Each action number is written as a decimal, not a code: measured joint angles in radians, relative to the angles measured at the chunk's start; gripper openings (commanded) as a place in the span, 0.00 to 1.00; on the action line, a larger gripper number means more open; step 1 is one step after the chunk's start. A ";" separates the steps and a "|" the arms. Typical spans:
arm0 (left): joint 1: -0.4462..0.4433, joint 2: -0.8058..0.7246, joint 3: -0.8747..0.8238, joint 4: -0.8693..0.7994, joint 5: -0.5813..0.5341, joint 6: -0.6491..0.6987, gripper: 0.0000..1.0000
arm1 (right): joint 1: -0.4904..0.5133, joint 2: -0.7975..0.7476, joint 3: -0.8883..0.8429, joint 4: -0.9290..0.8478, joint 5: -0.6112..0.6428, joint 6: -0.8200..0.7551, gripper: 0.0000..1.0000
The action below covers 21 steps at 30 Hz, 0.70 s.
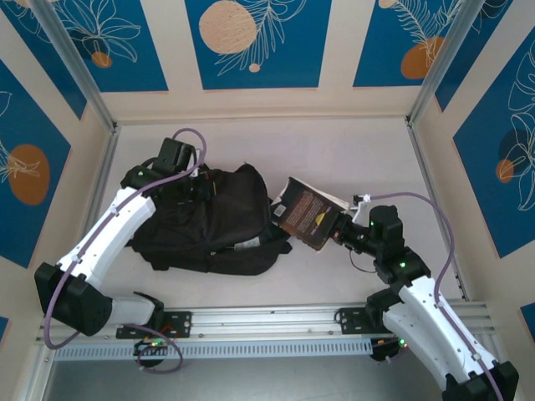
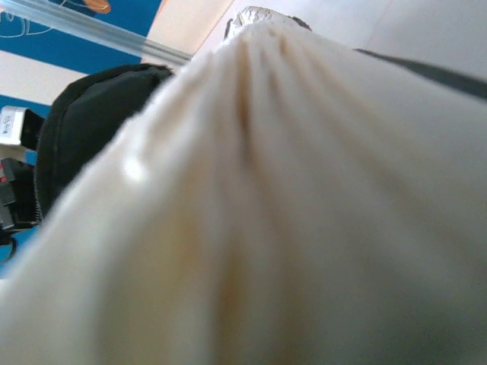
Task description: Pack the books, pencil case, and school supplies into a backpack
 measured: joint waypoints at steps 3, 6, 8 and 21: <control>0.000 0.000 -0.008 0.014 0.056 0.000 0.35 | 0.008 0.072 -0.002 0.106 -0.051 0.055 0.00; 0.000 -0.001 0.000 0.027 0.104 -0.006 0.66 | 0.011 0.145 -0.019 0.232 -0.101 0.118 0.00; 0.000 -0.001 0.017 0.024 0.113 -0.004 0.72 | 0.013 0.176 -0.037 0.287 -0.123 0.153 0.00; -0.202 0.040 0.131 -0.003 0.108 -0.038 0.90 | 0.027 0.143 -0.073 0.389 -0.146 0.230 0.00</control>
